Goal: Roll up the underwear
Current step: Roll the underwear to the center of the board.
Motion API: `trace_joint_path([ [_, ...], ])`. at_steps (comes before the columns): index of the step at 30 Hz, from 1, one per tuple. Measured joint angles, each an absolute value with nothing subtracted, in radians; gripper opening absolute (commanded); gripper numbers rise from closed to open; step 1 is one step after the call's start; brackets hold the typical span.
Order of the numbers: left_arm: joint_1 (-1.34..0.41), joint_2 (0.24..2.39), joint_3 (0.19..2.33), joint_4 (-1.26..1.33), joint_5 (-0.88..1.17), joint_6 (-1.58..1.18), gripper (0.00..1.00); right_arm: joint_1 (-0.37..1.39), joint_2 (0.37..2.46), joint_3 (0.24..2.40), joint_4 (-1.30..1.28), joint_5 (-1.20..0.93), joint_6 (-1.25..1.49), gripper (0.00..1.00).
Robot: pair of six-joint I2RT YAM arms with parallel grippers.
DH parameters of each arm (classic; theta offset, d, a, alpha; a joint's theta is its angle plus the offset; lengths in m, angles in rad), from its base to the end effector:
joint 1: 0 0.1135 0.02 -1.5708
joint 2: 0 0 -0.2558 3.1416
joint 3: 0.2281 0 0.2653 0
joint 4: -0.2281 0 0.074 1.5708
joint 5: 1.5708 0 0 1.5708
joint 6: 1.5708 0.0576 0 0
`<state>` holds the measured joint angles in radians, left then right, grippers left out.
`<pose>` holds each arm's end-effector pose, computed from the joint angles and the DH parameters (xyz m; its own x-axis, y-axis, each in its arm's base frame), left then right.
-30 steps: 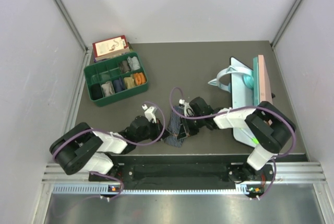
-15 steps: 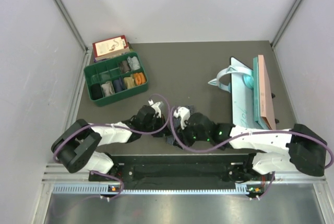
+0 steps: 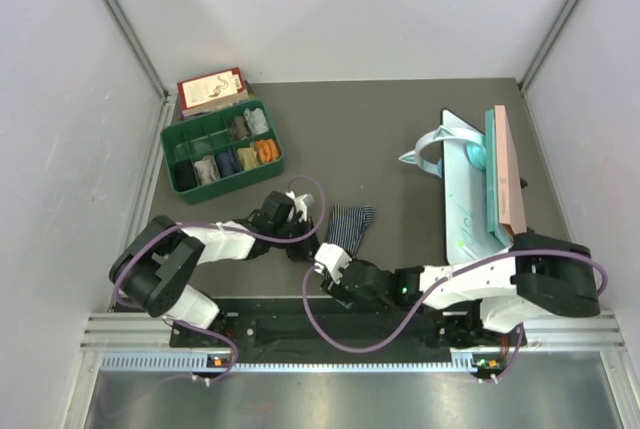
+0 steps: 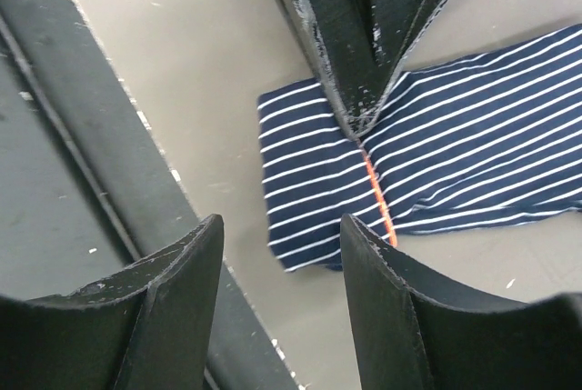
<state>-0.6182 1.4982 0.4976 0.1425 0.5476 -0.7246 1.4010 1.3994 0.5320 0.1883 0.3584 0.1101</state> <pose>0.2043 -0.1821 0.0903 -0.9735 -0.0020 -0.2285 0.1696 0.6639 -0.7284 0.0687 0.2813 0.1269 -0.2018 -0.5684 -0.7976 -0.8599 0.4927 -0.1335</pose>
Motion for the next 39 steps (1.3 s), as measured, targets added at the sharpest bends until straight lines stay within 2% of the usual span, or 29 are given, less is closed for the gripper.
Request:
trace_joint_path([
  [8, -0.611, 1.517, 0.531, 0.084, 0.574, -0.69, 0.0, 1.406, 1.489, 0.532, 0.263, 0.407, 0.073, 0.49],
  [9, -0.61, 1.518, 0.532, 0.081, 0.577, -0.686, 0.0, 1.406, 1.495, 0.532, 0.271, 0.412, 0.071, 0.46],
  [12, -0.606, 1.526, 0.542, 0.068, 0.587, -0.676, 0.0, 1.406, 1.517, 0.534, 0.294, 0.441, 0.063, 0.29],
  [14, -0.603, 1.527, 0.544, 0.064, 0.593, -0.669, 0.0, 1.406, 1.531, 0.543, 0.299, 0.466, 0.06, 0.23],
  [15, -0.601, 1.528, 0.545, 0.061, 0.595, -0.665, 0.0, 1.404, 1.537, 0.547, 0.302, 0.474, 0.06, 0.14],
  [17, -0.599, 1.528, 0.548, 0.056, 0.597, -0.656, 0.0, 1.402, 1.546, 0.554, 0.303, 0.482, 0.062, 0.04],
  [19, -0.595, 1.528, 0.548, 0.053, 0.602, -0.649, 0.02, 1.402, 1.549, 0.56, 0.299, 0.484, 0.065, 0.0],
  [22, -0.589, 1.528, 0.548, 0.053, 0.609, -0.649, 0.22, 1.399, 1.544, 0.564, 0.288, 0.472, 0.073, 0.0],
  [23, -0.587, 1.526, 0.546, 0.053, 0.609, -0.651, 0.37, 1.395, 1.54, 0.565, 0.282, 0.46, 0.078, 0.0],
  [26, -0.57, 1.488, 0.524, 0.049, 0.609, -0.669, 0.65, 1.371, 1.516, 0.575, 0.236, 0.398, 0.114, 0.0],
  [30, -0.542, 1.338, 0.48, 0.016, 0.558, -0.682, 0.71, 1.32, 1.474, 0.601, 0.148, 0.256, 0.19, 0.0],
  [39, -0.525, 0.989, 0.381, -0.071, 0.407, -0.659, 0.72, 1.159, 1.461, 0.638, 0.066, -0.098, 0.33, 0.0],
])
